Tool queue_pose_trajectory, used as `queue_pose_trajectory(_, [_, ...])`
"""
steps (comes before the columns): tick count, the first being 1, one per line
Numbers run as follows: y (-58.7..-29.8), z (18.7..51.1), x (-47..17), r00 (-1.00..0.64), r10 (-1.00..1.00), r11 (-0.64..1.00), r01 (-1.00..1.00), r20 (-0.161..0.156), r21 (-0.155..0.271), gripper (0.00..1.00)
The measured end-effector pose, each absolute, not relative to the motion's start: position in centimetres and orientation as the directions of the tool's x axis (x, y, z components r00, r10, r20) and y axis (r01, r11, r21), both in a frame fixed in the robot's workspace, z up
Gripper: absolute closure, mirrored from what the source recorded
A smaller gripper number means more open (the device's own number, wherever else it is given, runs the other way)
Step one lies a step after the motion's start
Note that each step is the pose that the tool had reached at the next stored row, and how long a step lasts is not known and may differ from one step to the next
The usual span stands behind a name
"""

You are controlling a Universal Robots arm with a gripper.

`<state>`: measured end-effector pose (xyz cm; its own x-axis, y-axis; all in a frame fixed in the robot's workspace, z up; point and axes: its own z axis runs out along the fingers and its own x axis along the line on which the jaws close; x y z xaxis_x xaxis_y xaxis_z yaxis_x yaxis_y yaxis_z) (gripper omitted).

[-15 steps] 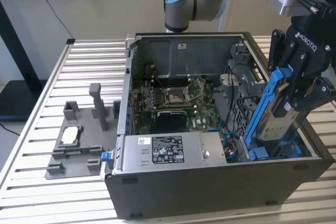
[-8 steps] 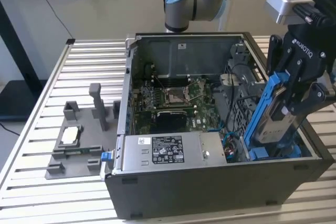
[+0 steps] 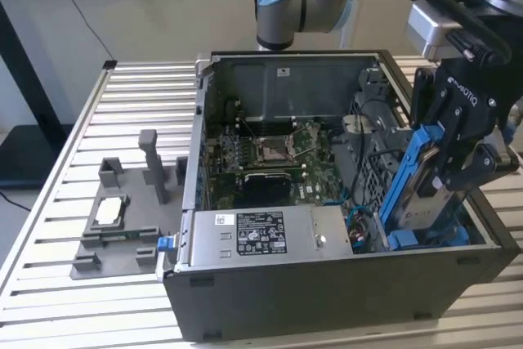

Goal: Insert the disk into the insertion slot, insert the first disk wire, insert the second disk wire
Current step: 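Insert the disk into the insertion slot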

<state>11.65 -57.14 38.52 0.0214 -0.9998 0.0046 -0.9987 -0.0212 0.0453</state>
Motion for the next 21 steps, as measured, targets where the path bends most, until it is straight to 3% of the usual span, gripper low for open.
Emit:
queue_pose_trajectory(19, [-57.14,38.08,11.65,0.022,-1.000,-0.022,-0.999,0.004,0.045,0.67])
queue_pose_trajectory(21, [-57.14,38.08,11.65,0.022,-1.000,-0.022,-0.999,0.004,0.045,0.60])
